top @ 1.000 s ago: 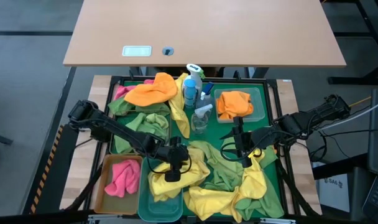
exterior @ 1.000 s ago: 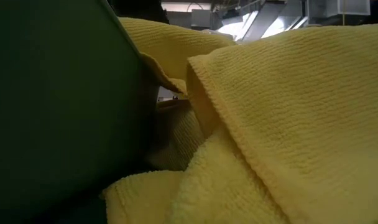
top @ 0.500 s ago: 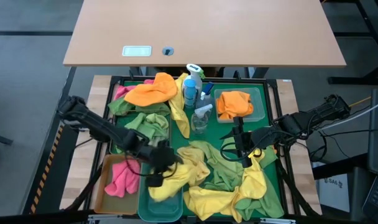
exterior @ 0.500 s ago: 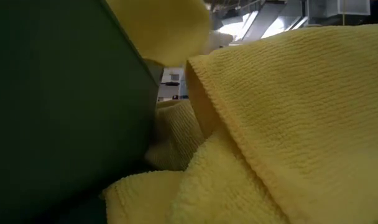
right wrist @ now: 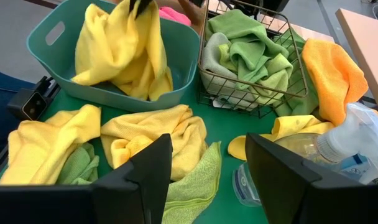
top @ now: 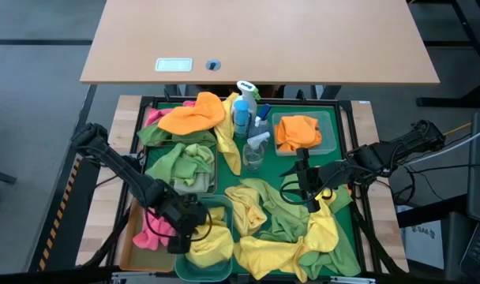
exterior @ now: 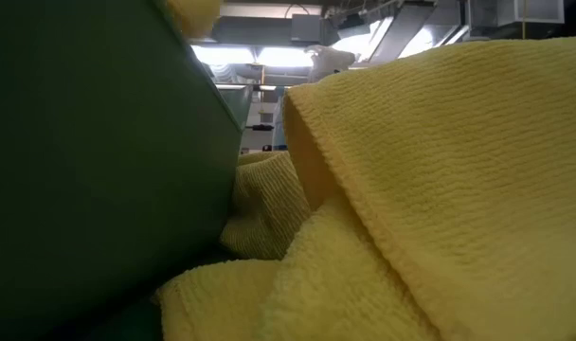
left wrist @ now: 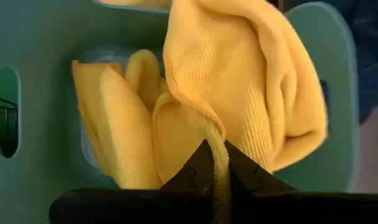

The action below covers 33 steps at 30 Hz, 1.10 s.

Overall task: Sort microfiber towel by color & place in baskets
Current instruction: Put the yellow towel into the blue bin

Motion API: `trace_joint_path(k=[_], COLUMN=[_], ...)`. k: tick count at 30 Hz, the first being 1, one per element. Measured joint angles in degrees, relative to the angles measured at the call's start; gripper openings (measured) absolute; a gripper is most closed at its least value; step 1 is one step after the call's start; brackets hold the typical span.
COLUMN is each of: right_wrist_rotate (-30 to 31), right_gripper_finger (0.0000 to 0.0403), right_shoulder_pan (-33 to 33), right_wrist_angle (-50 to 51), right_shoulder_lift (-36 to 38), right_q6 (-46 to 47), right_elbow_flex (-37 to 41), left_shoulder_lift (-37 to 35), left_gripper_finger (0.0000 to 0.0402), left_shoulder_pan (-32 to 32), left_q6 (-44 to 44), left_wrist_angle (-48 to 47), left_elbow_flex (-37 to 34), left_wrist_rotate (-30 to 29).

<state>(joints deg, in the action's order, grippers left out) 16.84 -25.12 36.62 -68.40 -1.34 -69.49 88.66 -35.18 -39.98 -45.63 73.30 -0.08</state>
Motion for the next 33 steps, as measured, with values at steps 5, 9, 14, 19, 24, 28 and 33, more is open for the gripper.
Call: trace_joint_path(k=[5,9,14,19,24,28,33], right_wrist_rotate=[0.0,0.0,0.0,0.0,0.0,0.0,-0.01], right_gripper_finger=[0.0202,0.0202,0.0202,0.0202,0.0202,0.0202,0.0202], right_shoulder_pan=[0.02,0.01,0.0,0.0,0.02,0.01,0.0], right_wrist_angle=[0.0,-0.02,-0.02,-0.02,-0.02,-0.02,-0.02], right_shoulder_lift=[0.0,0.0,0.0,0.0,0.0,0.0,0.0], right_q6=[0.01,-0.01,-0.01,-0.01,0.01,0.0,0.01], right_elbow_flex=[0.0,0.0,0.0,0.0,0.0,0.0,0.0], left_shoulder_lift=[4.21,7.66,9.73,9.73,9.73,9.73,9.05], left_gripper_finger=[0.0009,0.001,0.0013,0.0049,0.0104,0.0129,0.0132], left_shoulder_pan=[0.65,1.48,2.47,3.99,5.33,6.59,7.17], left_q6=[0.03,-0.01,-0.61,-5.05,-6.39,-6.14,-6.13], left_wrist_angle=[-0.02,0.17,-0.27,-0.46,-0.46,-0.45,-0.61], left_elbow_flex=[0.0,0.0,0.0,0.0,0.0,0.0,-0.07], left_wrist_rotate=[-0.49,-0.94,-0.24,-0.24,5.29,13.73,16.09])
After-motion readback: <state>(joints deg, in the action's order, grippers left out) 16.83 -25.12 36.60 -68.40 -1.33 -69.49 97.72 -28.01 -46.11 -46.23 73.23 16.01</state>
